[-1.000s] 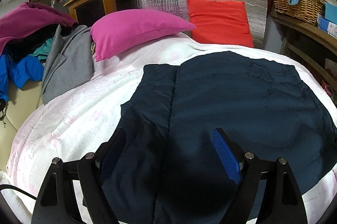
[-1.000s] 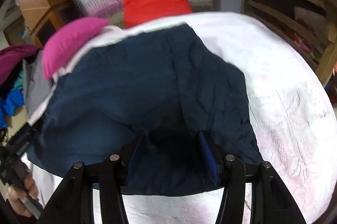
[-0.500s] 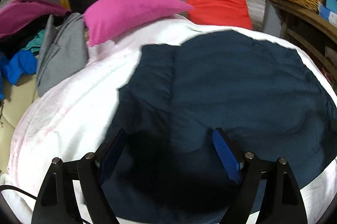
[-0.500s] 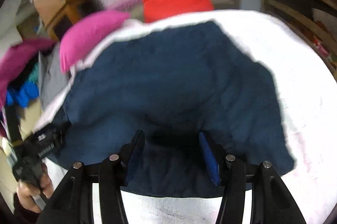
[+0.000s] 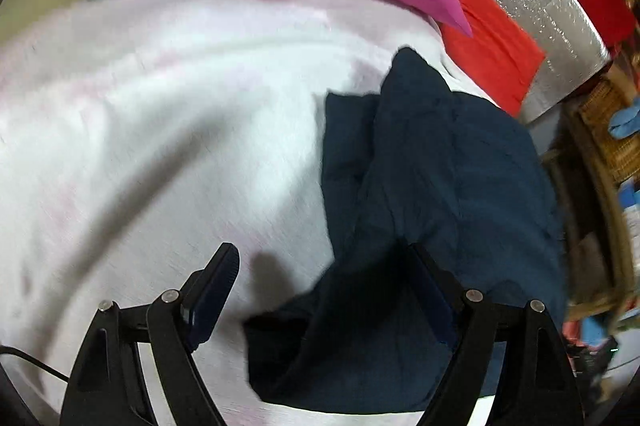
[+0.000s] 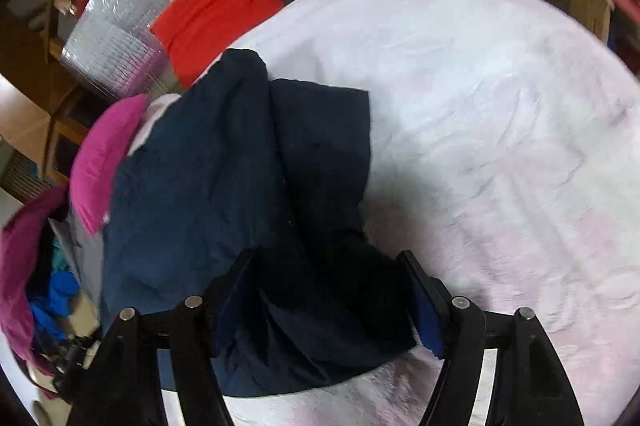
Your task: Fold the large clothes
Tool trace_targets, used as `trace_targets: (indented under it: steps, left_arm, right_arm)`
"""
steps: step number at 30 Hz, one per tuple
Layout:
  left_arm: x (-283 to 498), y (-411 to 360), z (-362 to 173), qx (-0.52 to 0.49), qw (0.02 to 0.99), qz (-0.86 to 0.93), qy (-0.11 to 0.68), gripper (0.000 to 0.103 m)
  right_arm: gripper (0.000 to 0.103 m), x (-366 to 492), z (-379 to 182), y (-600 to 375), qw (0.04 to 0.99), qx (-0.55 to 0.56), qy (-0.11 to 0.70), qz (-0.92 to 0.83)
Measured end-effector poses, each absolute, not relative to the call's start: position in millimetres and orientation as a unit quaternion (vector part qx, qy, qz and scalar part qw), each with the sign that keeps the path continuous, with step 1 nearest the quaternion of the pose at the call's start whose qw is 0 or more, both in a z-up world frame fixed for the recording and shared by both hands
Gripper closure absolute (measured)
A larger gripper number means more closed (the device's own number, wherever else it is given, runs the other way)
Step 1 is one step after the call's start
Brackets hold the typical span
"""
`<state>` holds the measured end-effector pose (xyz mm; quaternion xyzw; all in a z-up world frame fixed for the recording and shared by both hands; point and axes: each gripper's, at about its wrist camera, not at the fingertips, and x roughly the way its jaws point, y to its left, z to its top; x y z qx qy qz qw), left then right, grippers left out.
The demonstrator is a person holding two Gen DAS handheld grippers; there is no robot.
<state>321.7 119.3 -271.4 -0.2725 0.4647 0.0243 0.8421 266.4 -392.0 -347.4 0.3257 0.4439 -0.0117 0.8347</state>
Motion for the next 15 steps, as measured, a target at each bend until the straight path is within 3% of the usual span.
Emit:
trace_targets:
  steps: [2,3,4,7,9,14,15]
  left_arm:
    - [322,117,-270,-0.266,0.849,0.025,0.455,0.031]
    - [322,111,-265,-0.247,0.859,0.022,0.448,0.042]
    - [322,107,-261,-0.233,0.864,0.024,0.445,0.044]
    - [327,97,-263,-0.195,0.869,0.043,0.452,0.039]
    - [331,92,-271,-0.185,0.863,0.052,0.466,0.032]
    - [328,81,-259,-0.146,0.876,0.081,0.453,0.031]
    - [324,78,-252,-0.131,0.881,0.092,0.445,0.032]
  right_arm:
    - [0.049,263,-344,-386,0.845,0.311,0.434,-0.004]
    - [0.061,260,-337,-382,0.856,0.297,0.423,0.000]
    - [0.064,255,-330,-379,0.864,0.289,0.412,0.001]
    - [0.064,249,-317,-372,0.883,0.258,0.392,-0.005]
    - [0.064,255,-330,-369,0.873,0.242,0.423,-0.018]
    - [0.058,256,-332,-367,0.866,0.239,0.437,-0.034]
    - [0.053,254,-327,-365,0.869,0.231,0.435,-0.045]
